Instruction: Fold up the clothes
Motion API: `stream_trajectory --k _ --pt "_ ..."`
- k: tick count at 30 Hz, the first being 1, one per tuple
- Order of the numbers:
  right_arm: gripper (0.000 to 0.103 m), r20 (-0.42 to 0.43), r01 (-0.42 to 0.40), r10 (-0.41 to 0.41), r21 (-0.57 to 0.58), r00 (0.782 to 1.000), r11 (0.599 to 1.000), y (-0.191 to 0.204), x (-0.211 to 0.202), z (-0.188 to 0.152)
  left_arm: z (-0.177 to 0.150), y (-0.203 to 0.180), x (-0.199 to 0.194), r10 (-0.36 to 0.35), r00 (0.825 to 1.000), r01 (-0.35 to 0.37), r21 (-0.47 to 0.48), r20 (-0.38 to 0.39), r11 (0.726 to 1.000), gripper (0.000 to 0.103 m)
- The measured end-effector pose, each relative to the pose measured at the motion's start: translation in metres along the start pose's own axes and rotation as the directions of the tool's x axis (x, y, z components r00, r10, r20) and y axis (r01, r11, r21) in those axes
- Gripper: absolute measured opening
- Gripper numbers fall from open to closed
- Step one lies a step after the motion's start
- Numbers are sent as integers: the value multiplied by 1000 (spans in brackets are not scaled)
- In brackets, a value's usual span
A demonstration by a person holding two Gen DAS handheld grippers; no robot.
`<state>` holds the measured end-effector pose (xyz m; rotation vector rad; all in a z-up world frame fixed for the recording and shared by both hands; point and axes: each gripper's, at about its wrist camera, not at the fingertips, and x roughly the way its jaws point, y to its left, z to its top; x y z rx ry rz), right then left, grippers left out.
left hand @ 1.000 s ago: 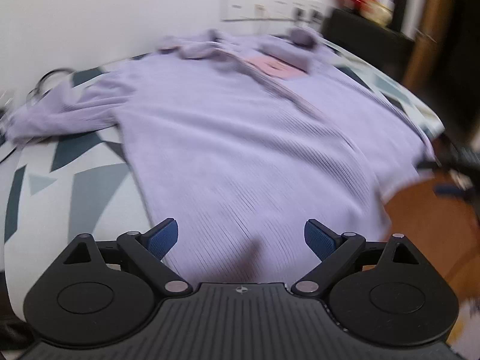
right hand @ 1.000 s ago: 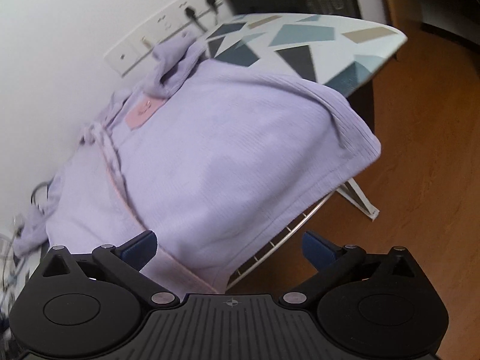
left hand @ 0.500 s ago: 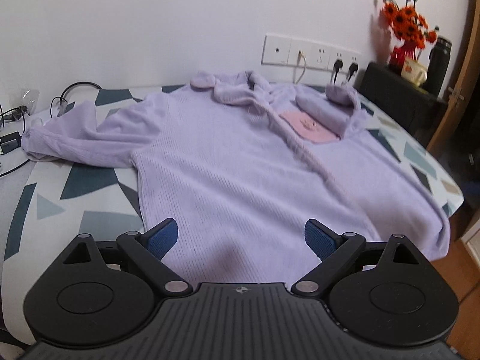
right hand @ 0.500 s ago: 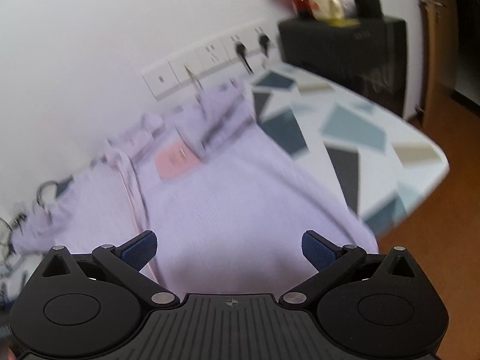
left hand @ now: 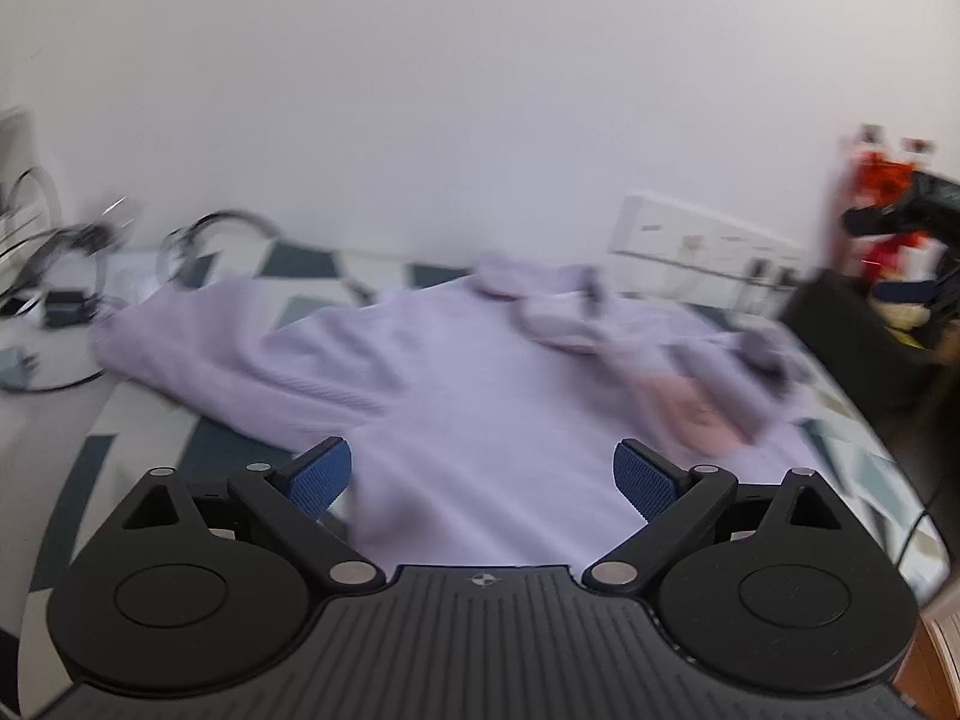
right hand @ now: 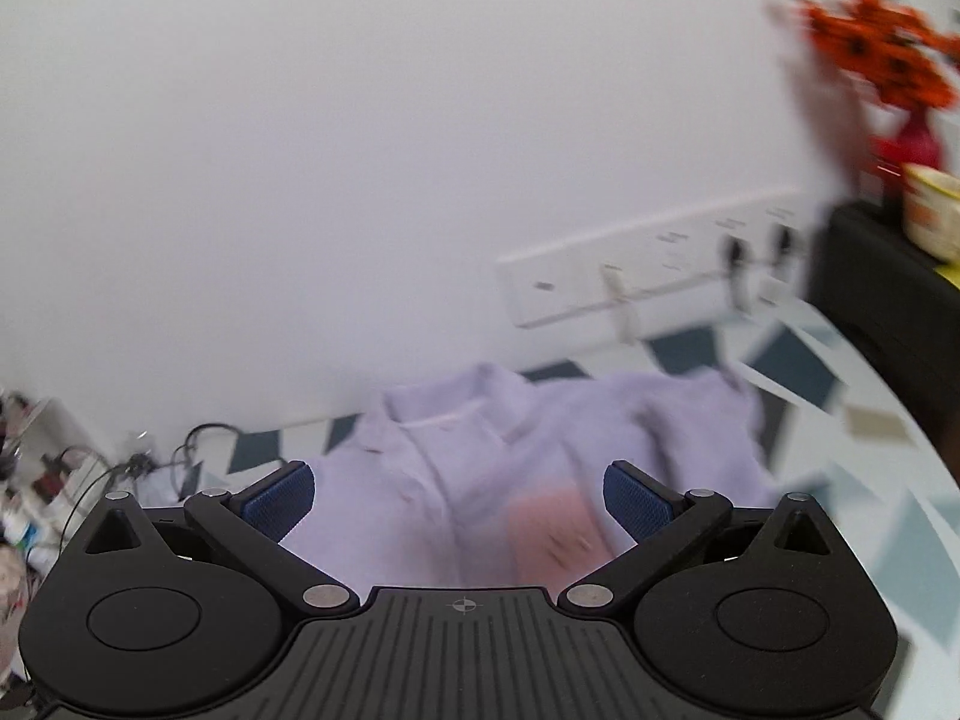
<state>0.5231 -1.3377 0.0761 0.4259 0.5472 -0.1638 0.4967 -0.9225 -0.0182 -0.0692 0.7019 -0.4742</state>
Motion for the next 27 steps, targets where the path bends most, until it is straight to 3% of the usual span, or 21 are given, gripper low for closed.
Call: stream_trajectory --k 3,6,10,13,19,21,24,27 --pt "102 -52 -99 96 -58 994 993 13 49 12 2 23 28 89 994 -96 -115 -69 989 95" --pt "96 -117 -209 197 -99 973 973 20 102 23 4 50 50 97 987 -127 -250 -130 960 85" --pt "90 -199 -252 234 -73 952 965 29 165 35 9 83 67 145 975 -199 -381 -166 903 83" --pt "88 -241 -266 250 -34 938 963 34 210 43 10 104 77 121 980 -181 -459 -156 870 83" --pt "81 -251 -269 277 65 927 961 36 282 50 14 134 108 106 984 -163 -481 -144 862 83" --pt "80 -251 -258 275 99 928 961 37 299 49 19 144 118 80 990 -126 -458 -119 880 83" --pt "79 -256 -222 221 25 941 975 49 329 42 21 157 130 95 989 -133 -423 -111 896 83" --pt "71 -302 -203 167 -92 939 975 66 366 32 19 175 143 106 986 -155 -468 -128 870 83"
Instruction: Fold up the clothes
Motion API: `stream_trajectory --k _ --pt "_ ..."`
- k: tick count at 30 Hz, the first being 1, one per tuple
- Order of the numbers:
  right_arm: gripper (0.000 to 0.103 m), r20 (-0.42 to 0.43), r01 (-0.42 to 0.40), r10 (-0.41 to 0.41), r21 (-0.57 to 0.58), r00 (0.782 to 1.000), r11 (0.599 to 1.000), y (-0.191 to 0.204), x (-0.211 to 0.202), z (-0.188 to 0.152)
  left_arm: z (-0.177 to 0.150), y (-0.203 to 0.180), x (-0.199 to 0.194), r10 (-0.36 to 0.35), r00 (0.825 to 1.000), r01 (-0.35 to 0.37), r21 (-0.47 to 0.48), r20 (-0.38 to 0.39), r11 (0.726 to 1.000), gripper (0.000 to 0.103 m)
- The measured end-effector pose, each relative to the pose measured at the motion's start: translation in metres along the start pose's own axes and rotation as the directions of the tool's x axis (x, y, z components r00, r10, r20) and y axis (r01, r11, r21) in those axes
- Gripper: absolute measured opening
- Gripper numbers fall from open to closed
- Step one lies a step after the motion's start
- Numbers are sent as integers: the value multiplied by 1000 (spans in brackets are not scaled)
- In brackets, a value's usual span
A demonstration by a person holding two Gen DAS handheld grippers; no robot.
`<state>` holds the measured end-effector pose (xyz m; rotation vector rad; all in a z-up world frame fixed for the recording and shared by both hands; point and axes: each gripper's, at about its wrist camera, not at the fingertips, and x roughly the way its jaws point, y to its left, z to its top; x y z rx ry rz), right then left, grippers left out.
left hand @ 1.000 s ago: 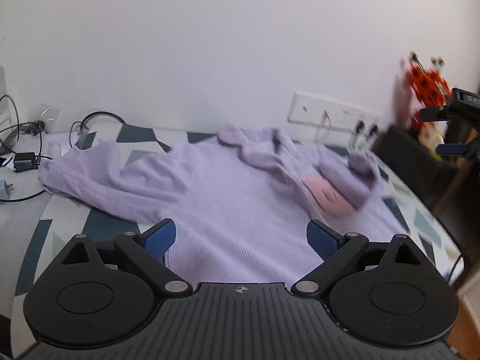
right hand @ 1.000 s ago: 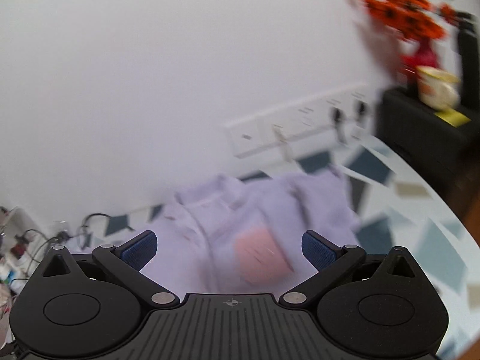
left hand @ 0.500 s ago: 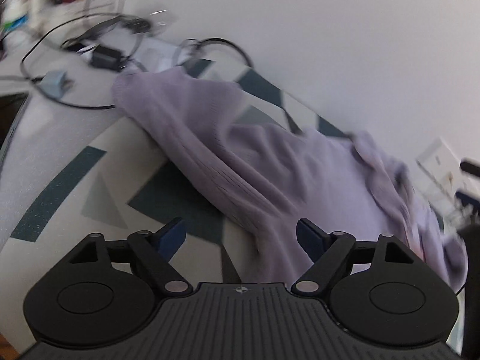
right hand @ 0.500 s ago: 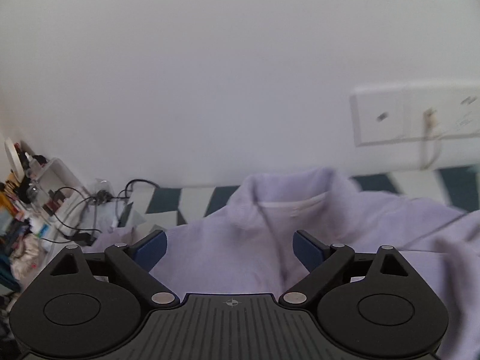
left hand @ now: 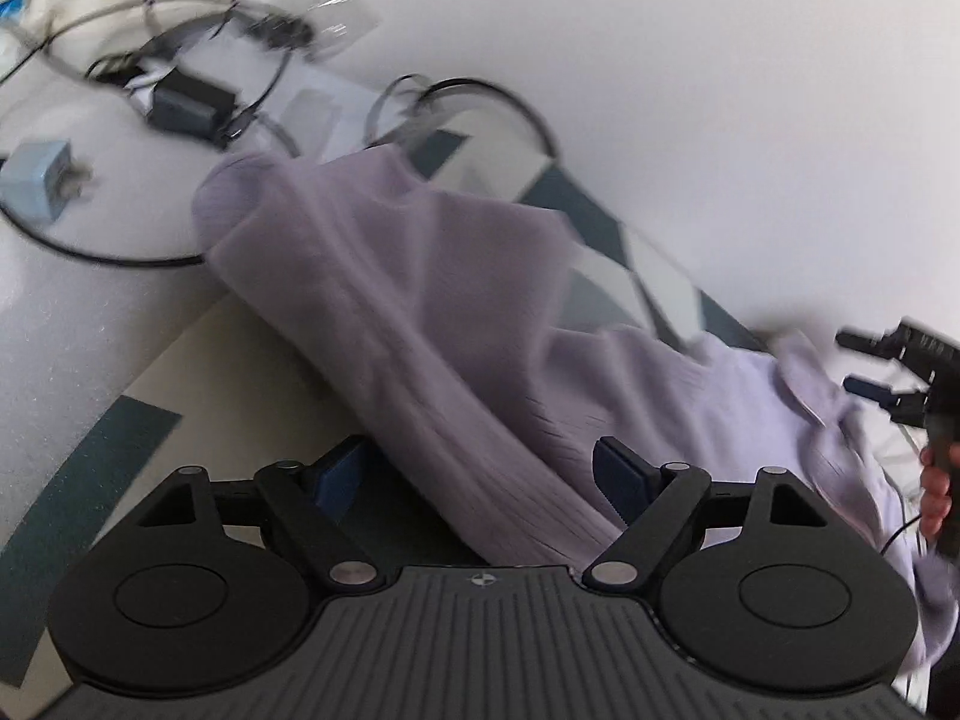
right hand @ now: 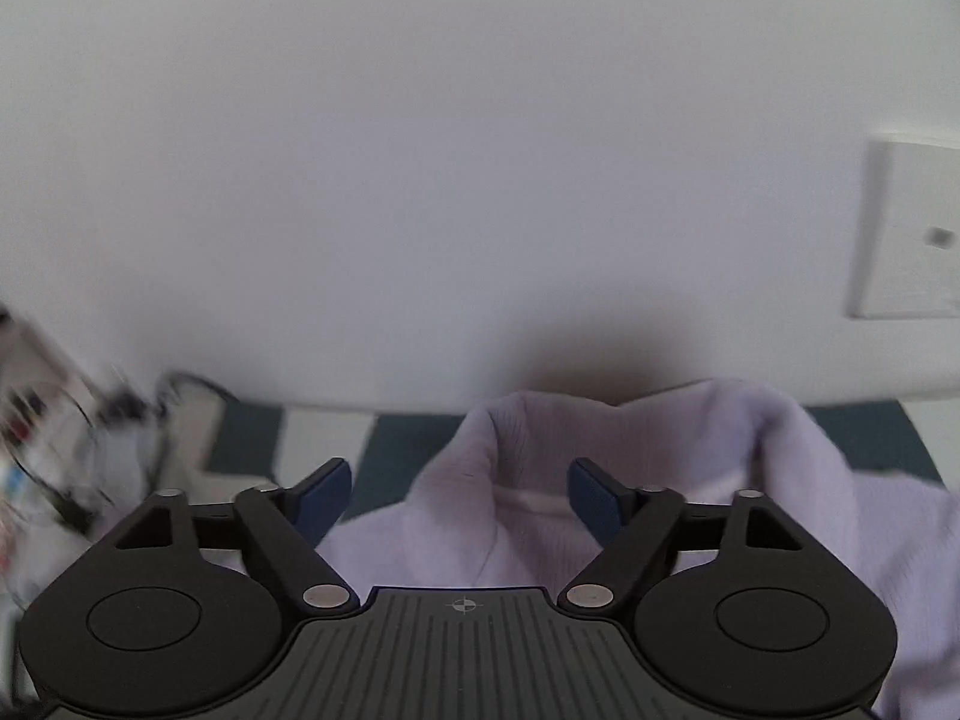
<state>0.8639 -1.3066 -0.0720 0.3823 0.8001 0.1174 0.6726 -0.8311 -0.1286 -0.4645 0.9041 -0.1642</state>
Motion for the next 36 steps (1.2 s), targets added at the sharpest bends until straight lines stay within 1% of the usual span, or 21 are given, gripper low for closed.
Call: stream_trajectory --k 2,4,5,6,7,8,12,15,17,19,21,22,23,24,25,28,30,31,32,34,36 --pt "55 -41 8 -8 15 999 1000 0 23 -2 5 9 10 -13 1000 13 -37 -3 999 83" --pt "46 -76 19 -14 69 997 997 -5 39 -8 11 13 16 -23 1000 24 -51 18 998 83" --pt "41 -89 18 -10 89 996 996 -7 44 -10 14 13 17 -25 999 27 -56 33 998 75" --pt "35 -91 4 5 100 996 995 -8 46 -13 18 13 18 -27 998 30 -61 49 998 42" --pt "17 -64 3 3 93 998 996 -7 42 -12 22 13 19 -16 999 19 -64 50 998 26" --pt "14 -35 3 0 85 999 996 -7 38 -12 26 12 19 9 999 -6 -72 45 997 16" --pt "13 62 12 -17 82 998 997 -9 23 -9 18 16 -8 81 986 -63 -125 148 990 14" --pt "13 13 53 -55 81 998 995 -16 34 -13 1 21 -6 136 980 -118 -125 147 985 14" --pt "11 20 62 -63 81 998 995 -16 40 -16 -2 24 -1 149 978 -132 -126 143 983 15" --pt "11 25 125 -129 132 991 983 -14 44 -16 0 24 1 154 978 -134 -138 144 981 17" --pt "13 29 174 -180 159 983 972 -12 48 -17 4 21 2 170 977 -154 -127 129 980 28" --pt "17 33 191 -199 165 979 968 -11 47 -18 5 18 0 179 977 -166 -111 120 980 34" --pt "23 34 212 -221 172 975 962 -10 44 -19 6 14 -3 187 976 -179 -85 110 980 53" --pt "47 34 233 -243 178 969 956 -9 41 -20 6 8 -7 196 975 -191 -54 106 980 74" --pt "65 34 254 -265 185 964 949 -8 38 -21 5 2 -13 203 973 -203 -17 108 979 79" --pt "69 135 189 -217 193 967 963 -7 -2 -28 -3 -17 -37 228 966 -238 76 123 968 86" --pt "80 227 143 -202 250 953 958 -16 -48 -42 -13 -26 -54 231 966 -241 82 119 967 88" --pt "92 277 121 -203 288 939 950 -23 -73 -51 -21 -32 -62 221 969 -230 76 112 970 89" --pt "98 307 107 -213 328 928 939 -31 -99 -62 -28 -37 -68 208 973 -216 70 101 974 90" --pt "98 323 82 -219 389 920 917 -52 -146 -85 -47 -52 -81 179 981 -184 67 78 981 91" --pt "98 289 71 -220 448 932 891 -73 -190 -111 -68 -73 -88 155 986 -159 90 54 983 93"
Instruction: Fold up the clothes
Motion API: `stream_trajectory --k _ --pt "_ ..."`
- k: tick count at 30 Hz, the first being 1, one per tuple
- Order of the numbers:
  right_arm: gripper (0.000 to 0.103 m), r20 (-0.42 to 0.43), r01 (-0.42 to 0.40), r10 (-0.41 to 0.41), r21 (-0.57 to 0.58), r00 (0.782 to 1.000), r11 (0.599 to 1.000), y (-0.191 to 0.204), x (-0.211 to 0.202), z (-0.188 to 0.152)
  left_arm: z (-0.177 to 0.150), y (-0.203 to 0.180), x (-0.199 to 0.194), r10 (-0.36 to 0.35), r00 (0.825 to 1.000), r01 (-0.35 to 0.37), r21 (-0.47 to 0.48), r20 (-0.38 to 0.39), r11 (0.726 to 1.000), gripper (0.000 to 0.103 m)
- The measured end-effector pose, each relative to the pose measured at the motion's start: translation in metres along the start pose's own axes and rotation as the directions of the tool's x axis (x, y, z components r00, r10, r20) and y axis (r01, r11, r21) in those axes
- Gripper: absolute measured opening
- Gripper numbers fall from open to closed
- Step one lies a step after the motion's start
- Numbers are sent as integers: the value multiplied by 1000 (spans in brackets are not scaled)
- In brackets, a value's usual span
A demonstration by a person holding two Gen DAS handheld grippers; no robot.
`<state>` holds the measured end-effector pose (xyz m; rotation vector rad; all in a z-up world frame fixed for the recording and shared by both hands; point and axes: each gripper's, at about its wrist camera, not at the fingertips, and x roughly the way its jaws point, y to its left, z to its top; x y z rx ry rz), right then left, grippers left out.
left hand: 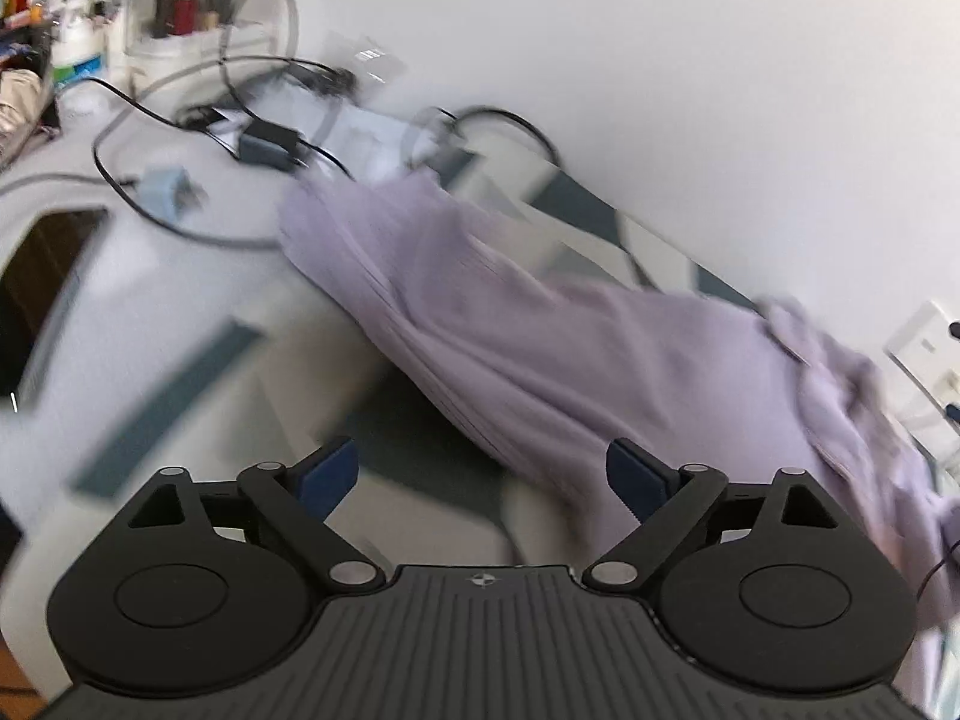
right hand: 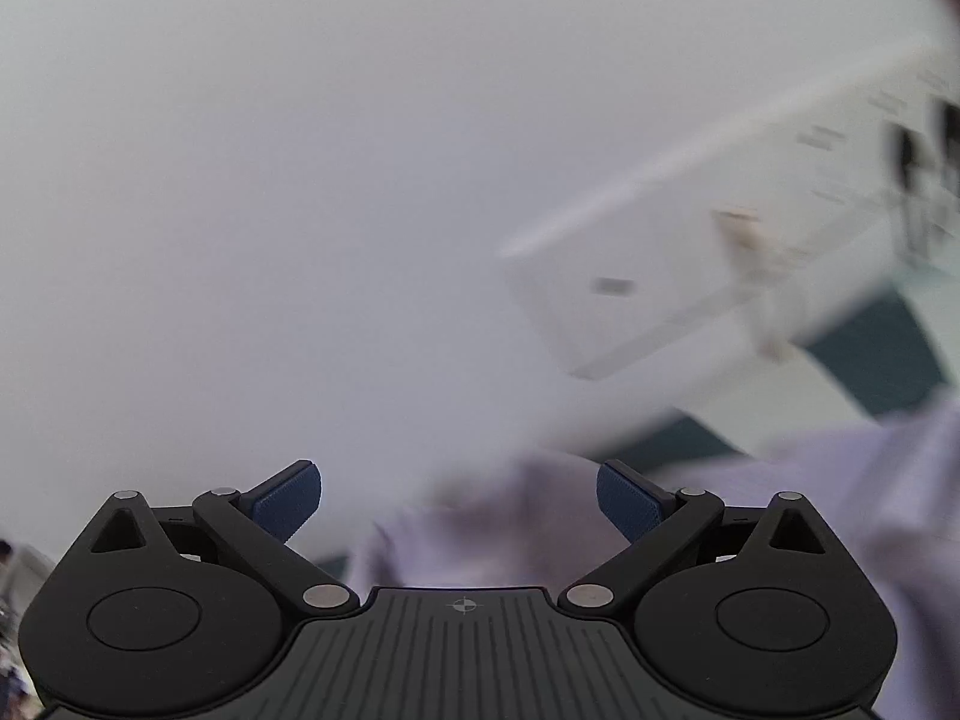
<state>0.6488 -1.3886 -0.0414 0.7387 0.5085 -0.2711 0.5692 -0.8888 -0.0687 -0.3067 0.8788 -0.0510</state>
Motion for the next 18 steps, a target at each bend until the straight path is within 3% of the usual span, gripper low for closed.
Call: stream_trajectory --k 3,7,10,12,16,18 --pt "99 -55 47 -45 35 997 998 -48 -55 -7 -30 -36 -12 -17 999 21 81 -42 997 93" --pt "96 -123 87 -87 -2 989 996 -89 -115 -28 -68 -78 -17 -56 992 77 192 -115 978 93" --pt "96 -112 125 -134 -85 985 988 -102 -161 -41 -94 -106 -12 -79 982 130 310 -174 942 95" --pt "96 -97 162 -177 -145 979 976 -105 -185 -47 -113 -121 -6 -46 982 116 391 -185 913 95" --pt "96 -97 230 -243 -124 965 965 -124 -226 -63 -150 -147 5 -48 968 162 470 -245 868 95" --pt "96 -116 244 -254 -96 960 965 -135 -242 -71 -164 -159 3 -10 981 113 530 -193 841 97"
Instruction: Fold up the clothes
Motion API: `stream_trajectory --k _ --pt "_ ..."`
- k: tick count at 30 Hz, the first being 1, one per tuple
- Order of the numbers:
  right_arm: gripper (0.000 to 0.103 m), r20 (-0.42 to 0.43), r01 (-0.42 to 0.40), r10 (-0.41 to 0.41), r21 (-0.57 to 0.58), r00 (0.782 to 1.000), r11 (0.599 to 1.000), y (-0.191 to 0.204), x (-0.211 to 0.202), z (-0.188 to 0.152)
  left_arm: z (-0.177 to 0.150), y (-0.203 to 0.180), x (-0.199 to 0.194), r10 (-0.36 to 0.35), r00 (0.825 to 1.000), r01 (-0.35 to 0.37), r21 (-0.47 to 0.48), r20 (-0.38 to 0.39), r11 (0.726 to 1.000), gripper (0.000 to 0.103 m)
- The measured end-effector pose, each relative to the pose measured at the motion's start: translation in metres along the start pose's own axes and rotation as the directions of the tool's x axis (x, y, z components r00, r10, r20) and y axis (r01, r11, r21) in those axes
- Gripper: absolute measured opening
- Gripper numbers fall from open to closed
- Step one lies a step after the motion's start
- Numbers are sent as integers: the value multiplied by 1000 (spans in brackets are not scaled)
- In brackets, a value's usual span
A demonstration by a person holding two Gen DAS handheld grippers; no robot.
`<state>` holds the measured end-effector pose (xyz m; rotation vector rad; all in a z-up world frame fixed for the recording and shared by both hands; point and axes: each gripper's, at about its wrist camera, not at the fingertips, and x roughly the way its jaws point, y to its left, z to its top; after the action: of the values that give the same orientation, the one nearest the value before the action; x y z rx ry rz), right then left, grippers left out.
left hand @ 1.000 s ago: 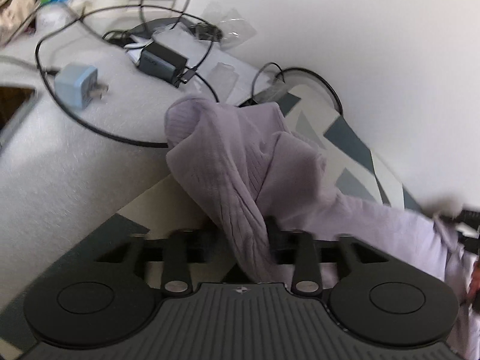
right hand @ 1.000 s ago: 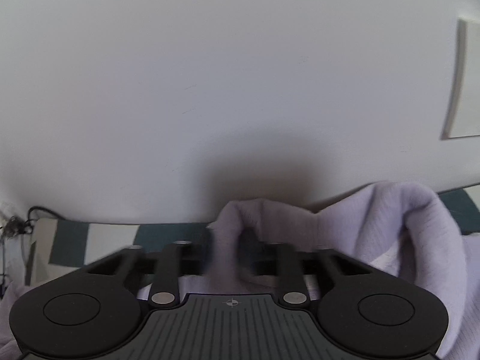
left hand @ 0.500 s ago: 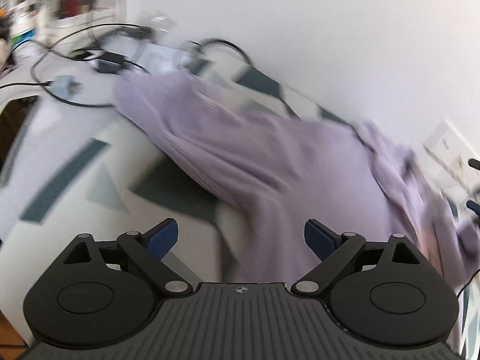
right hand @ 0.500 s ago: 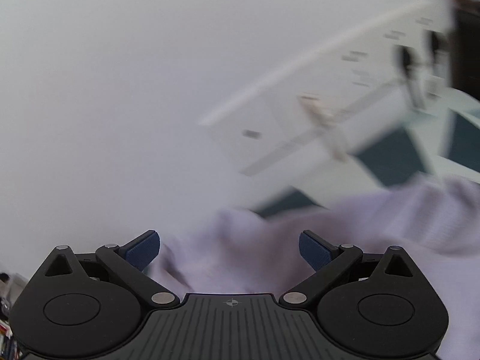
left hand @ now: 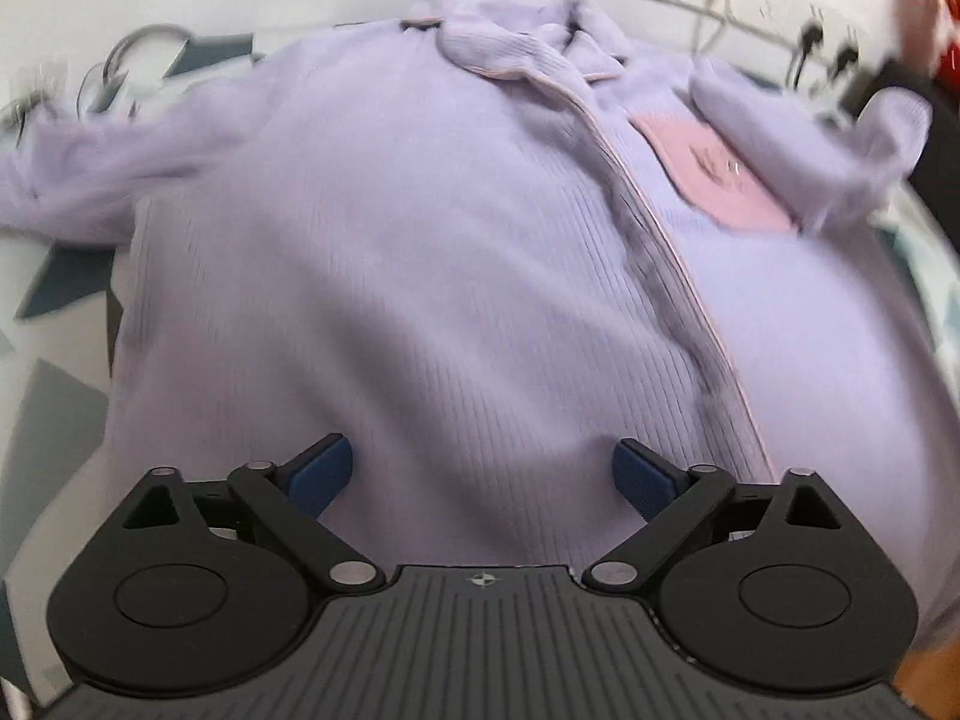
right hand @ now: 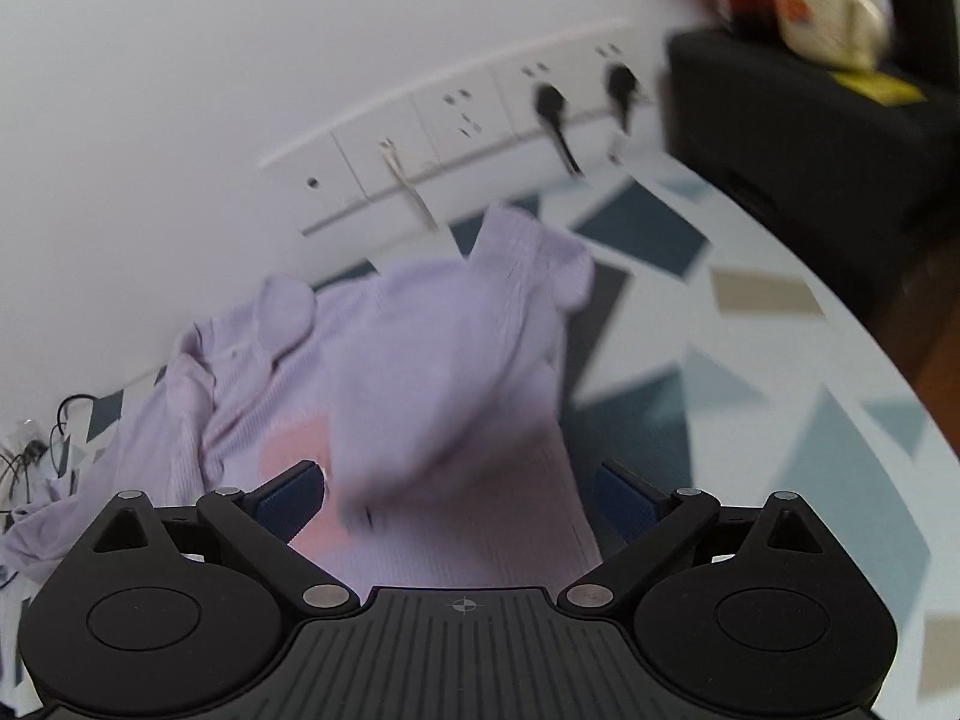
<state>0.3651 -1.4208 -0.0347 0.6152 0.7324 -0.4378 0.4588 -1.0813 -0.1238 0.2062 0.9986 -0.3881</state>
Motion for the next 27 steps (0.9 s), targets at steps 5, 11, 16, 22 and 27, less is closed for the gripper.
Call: stream_trajectory --k 5,11,16,22,27 --pt "95 24 16 -15 -21 1000 1000 -10 -17 -7 -8 -8 3 49 998 -46 -73 39 996 103" --pt "95 3 -18 18 53 1000 998 -33 7 -4 -6 -10 2 63 998 -61 -76 22 995 103" --pt "95 -8 -198 210 298 978 934 -75 58 1 -7 -17 2 108 994 -106 -132 5 986 103" --pt "89 37 -256 275 499 961 828 -110 107 13 3 -23 3 173 981 -188 -227 -85 956 103" --pt "49 64 -330 359 568 931 754 -129 133 35 1 -24 1 200 974 -224 -296 -110 929 103"
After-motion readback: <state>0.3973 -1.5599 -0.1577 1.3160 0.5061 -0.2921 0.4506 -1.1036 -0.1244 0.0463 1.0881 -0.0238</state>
